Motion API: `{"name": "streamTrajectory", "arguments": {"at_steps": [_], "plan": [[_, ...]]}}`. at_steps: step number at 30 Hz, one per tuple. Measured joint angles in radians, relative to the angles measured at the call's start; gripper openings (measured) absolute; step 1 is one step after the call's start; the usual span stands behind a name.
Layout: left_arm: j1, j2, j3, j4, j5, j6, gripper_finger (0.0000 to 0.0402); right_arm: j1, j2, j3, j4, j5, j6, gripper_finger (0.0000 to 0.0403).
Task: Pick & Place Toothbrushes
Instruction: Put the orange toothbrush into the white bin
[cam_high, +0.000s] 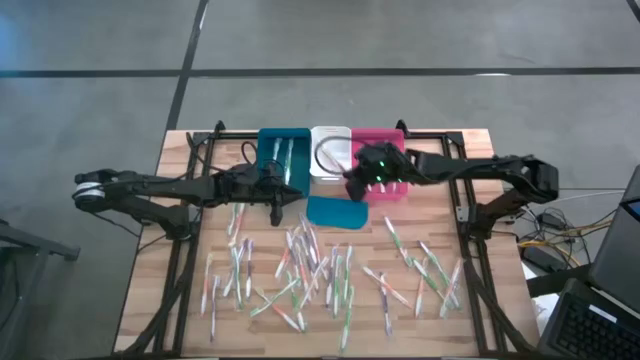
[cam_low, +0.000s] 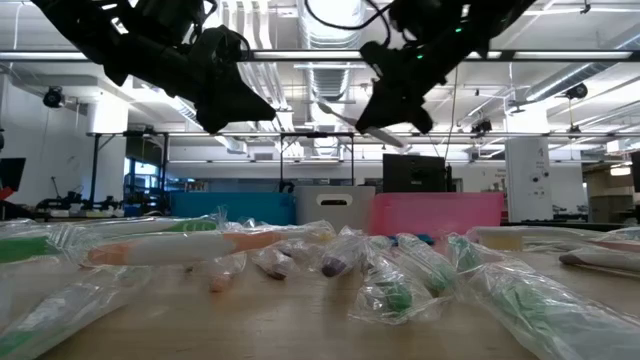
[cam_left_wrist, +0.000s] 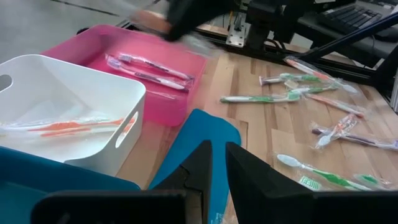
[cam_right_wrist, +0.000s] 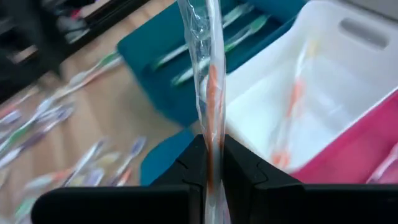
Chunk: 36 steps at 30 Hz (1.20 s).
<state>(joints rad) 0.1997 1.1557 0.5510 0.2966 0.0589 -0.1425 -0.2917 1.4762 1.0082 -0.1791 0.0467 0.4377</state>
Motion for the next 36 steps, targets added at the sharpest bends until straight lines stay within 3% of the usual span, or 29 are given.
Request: {"name": "streamTrajectory", "arguments": {"at_steps": [6,16,25,36], "plan": [[0.0,0.0,0.0,-0.001,0.0,0.0,0.0051,-0.085,0.145,0.162,-0.033,-0.003,-0.04,0.0027],[0.0,0.0,0.0,-0.002,0.0,0.0,0.0051,-0.131,0.401,0.414,-0.207,0.0,-0.038,0.0027],[0.0,0.0,0.0,-0.008,0.0,0.0,0.0051,-0.16,0.469,0.441,-0.241,0.064,0.036,0.0024],[0.0,0.0,0.0,-0.01,0.0,0.0,0.0051,-0.171,0.514,0.443,-0.258,0.066,0.06,0.0024]]}}
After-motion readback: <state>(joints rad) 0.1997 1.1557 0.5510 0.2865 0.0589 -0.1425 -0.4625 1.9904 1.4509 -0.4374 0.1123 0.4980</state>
